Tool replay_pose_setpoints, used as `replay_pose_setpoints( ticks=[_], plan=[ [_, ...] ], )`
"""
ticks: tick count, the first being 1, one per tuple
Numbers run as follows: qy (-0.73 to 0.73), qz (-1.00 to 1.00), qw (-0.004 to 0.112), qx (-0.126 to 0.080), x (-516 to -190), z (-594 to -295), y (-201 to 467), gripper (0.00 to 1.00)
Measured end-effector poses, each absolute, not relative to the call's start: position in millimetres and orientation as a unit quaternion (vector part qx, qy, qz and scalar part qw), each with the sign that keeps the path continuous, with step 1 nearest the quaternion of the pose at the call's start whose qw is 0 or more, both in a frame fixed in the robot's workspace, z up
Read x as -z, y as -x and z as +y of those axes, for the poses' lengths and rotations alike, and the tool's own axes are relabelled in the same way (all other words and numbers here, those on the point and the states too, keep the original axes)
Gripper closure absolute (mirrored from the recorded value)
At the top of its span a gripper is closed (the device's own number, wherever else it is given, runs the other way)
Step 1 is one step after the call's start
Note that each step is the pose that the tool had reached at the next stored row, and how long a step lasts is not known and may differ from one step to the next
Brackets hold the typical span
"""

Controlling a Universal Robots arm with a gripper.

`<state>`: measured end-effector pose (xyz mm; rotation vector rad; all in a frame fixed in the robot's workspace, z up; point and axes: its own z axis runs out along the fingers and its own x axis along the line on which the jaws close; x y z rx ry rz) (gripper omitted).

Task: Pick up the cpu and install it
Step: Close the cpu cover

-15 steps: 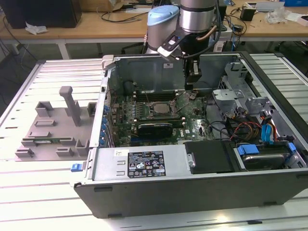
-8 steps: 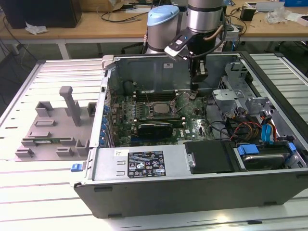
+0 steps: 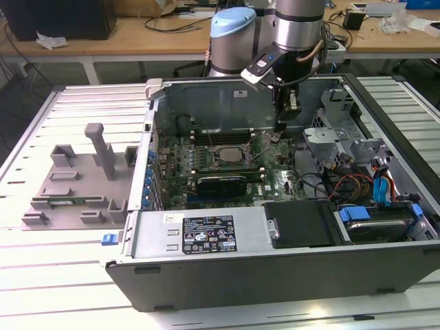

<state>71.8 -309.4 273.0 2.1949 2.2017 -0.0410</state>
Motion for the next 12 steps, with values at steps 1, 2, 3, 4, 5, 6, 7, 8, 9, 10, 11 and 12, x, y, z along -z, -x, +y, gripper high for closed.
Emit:
replay_pose_setpoints(
  ticks=[1, 2, 3, 4, 5, 6, 7, 8, 9, 10, 11, 12],
  plan=[
    [-0.706, 0.708, 0.012, 0.017, -267.4, -309.4, -73.6, 0.89],
    [-0.706, 0.708, 0.011, 0.018, -264.9, -309.4, -73.7, 0.89],
    [-0.706, 0.708, 0.011, 0.019, -263.1, -309.4, -73.8, 0.89],
    [-0.706, 0.708, 0.01, 0.02, -260.2, -309.4, -73.9, 0.89],
    [-0.706, 0.708, 0.009, 0.02, -257.6, -309.5, -74.0, 0.89],
    [-0.706, 0.708, 0.009, 0.021, -255.8, -309.5, -74.1, 0.89],
    [-0.706, 0.708, 0.007, 0.023, -249.5, -309.4, -74.3, 0.89],
    [-0.706, 0.708, 0.006, 0.023, -247.1, -309.4, -74.3, 0.89],
    [-0.706, 0.708, 0.005, 0.024, -244.8, -309.4, -74.5, 0.89],
    [-0.706, 0.708, 0.004, 0.025, -244.1, -309.5, -74.6, 0.89],
    [-0.706, 0.708, 0.002, 0.027, -243.9, -309.5, -75.3, 0.89],
    [-0.705, 0.708, 0.002, 0.027, -243.9, -309.4, -75.4, 0.89]
  ],
)
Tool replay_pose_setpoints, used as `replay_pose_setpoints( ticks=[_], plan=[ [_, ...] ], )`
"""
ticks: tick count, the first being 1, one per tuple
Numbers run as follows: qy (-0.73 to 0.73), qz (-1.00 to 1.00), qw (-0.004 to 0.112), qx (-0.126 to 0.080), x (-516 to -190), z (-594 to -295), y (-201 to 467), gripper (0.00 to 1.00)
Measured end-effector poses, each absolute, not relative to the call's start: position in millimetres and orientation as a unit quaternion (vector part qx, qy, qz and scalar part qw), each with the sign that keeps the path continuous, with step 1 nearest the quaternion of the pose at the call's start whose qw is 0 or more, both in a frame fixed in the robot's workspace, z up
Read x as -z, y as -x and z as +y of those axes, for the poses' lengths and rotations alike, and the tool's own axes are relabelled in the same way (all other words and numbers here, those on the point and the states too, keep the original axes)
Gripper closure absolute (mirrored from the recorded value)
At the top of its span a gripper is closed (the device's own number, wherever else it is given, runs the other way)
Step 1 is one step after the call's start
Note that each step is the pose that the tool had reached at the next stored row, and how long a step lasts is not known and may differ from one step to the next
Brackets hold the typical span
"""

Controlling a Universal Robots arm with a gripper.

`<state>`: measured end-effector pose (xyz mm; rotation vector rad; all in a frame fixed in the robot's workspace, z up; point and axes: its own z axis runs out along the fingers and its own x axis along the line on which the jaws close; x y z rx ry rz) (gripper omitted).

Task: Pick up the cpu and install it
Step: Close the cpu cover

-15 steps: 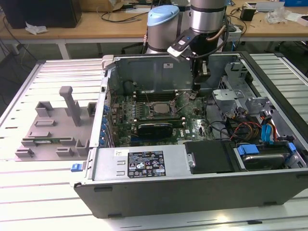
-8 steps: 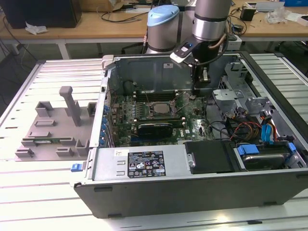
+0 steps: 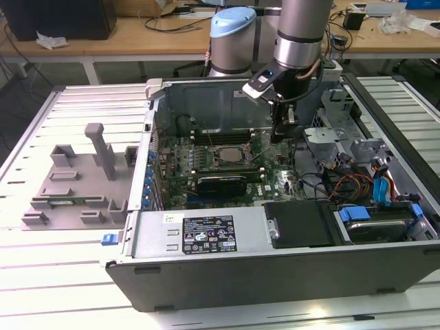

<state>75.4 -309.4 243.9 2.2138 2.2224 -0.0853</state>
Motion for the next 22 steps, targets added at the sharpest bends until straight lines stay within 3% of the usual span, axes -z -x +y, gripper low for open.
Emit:
replay_pose_setpoints(
  ticks=[22],
  plan=[
    [-0.706, 0.708, 0.002, 0.026, -243.7, -309.5, -3.6, 0.89]
  ],
)
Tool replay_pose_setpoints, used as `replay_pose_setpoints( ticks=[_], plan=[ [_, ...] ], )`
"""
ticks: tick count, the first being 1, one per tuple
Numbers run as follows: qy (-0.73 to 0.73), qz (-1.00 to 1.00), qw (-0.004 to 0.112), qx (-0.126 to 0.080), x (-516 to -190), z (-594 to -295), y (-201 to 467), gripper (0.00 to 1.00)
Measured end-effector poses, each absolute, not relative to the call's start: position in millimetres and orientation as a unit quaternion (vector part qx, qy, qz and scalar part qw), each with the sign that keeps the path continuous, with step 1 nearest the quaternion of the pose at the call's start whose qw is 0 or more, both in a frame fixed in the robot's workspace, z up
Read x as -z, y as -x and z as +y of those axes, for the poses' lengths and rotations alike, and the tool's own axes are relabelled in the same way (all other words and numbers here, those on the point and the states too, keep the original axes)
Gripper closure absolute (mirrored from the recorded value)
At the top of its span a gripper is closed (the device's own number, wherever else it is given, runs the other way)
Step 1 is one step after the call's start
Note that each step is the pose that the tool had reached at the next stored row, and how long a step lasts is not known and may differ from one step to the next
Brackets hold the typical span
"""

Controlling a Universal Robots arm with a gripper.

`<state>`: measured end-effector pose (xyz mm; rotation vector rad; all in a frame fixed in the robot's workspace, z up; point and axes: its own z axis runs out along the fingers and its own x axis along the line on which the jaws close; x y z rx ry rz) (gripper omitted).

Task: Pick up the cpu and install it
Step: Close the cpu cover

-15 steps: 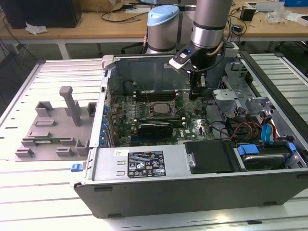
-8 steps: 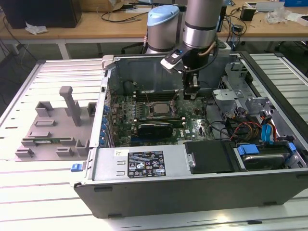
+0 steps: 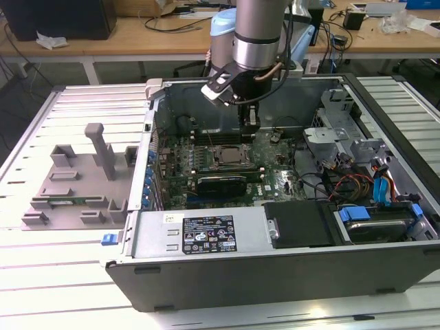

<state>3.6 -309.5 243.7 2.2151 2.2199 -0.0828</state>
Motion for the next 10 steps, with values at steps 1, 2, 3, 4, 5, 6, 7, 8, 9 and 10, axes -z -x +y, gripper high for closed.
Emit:
replay_pose_setpoints(
  ticks=[1, 2, 3, 4, 5, 6, 7, 8, 9, 10],
  plan=[
    [-0.706, 0.708, 0.002, 0.026, -243.7, -309.4, -3.6, 0.89],
    [-0.706, 0.708, 0.002, 0.026, -243.7, -309.4, -3.5, 0.89],
    [-0.706, 0.708, 0.002, 0.026, -243.6, -309.4, -2.9, 0.89],
    [-0.706, 0.708, 0.002, 0.026, -242.8, -309.4, 1.1, 0.89],
    [-0.706, 0.708, 0.002, 0.026, -241.7, -309.4, 3.8, 0.89],
    [-0.706, 0.708, 0.002, 0.026, -239.9, -309.6, 5.9, 0.89],
    [-0.706, 0.708, 0.002, 0.026, -239.1, -309.9, 6.5, 0.89],
    [-0.706, 0.708, 0.002, 0.026, -238.3, -310.2, 7.0, 0.89],
    [-0.706, 0.708, 0.002, 0.026, -237.2, -310.7, 8.2, 0.89],
    [-0.706, 0.708, 0.002, 0.026, -236.5, -310.9, 10.4, 0.89]
  ],
)
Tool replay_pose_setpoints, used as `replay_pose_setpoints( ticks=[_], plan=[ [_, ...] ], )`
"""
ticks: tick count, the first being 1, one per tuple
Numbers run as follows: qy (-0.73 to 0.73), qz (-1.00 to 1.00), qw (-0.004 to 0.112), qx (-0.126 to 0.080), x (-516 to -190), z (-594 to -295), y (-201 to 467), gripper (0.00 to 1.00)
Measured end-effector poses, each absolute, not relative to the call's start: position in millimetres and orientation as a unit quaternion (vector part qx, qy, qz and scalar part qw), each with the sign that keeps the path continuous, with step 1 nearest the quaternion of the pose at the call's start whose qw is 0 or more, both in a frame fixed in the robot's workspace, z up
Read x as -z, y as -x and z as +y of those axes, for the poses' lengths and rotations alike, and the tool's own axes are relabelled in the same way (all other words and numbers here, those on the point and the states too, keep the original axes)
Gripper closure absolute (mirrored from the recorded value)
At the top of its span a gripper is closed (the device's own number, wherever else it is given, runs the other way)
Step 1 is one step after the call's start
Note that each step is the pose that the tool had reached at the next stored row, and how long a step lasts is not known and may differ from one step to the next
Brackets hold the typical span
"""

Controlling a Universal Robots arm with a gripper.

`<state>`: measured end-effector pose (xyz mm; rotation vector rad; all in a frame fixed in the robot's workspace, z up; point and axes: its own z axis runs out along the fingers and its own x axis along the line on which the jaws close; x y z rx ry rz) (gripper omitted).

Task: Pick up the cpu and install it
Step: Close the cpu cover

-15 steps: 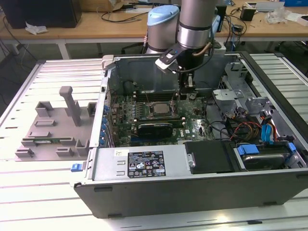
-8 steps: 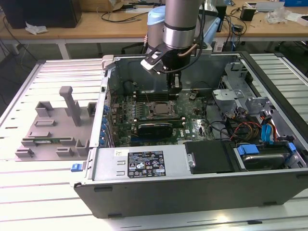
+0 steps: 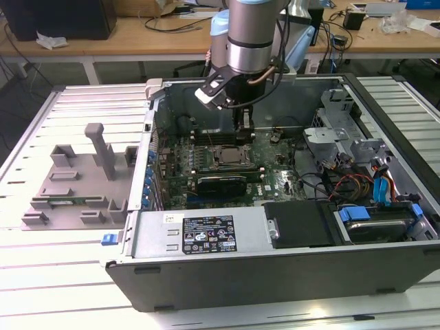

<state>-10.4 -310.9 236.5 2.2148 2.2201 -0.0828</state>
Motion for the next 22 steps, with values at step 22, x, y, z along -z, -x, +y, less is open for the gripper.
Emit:
replay_pose_setpoints(
  ticks=[22],
  plan=[
    [-0.492, 0.87, 0.009, 0.025, -236.2, -310.9, 12.7, 0.89]
  ],
)
